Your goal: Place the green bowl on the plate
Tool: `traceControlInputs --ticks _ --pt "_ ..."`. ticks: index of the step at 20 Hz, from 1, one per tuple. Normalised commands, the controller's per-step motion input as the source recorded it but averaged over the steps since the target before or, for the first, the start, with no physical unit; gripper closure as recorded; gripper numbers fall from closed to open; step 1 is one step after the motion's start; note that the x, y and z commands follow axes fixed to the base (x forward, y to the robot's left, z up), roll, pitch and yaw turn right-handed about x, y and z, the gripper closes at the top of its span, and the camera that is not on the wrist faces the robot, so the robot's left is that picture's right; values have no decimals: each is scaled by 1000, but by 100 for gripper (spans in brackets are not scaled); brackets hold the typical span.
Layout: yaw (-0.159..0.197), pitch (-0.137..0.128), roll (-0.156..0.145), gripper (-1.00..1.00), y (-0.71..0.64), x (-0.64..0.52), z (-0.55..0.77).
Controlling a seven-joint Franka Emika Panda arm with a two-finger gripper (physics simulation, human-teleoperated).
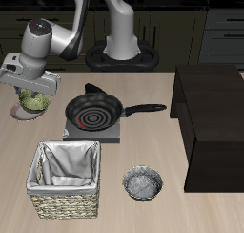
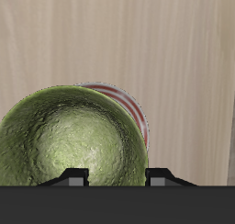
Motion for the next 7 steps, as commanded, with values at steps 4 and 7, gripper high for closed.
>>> traceControlInputs --ticks 4,7 --pt "3 -3 7 -100 32 -38 27" --pt "0 -6 0 -100 29 -13 24"
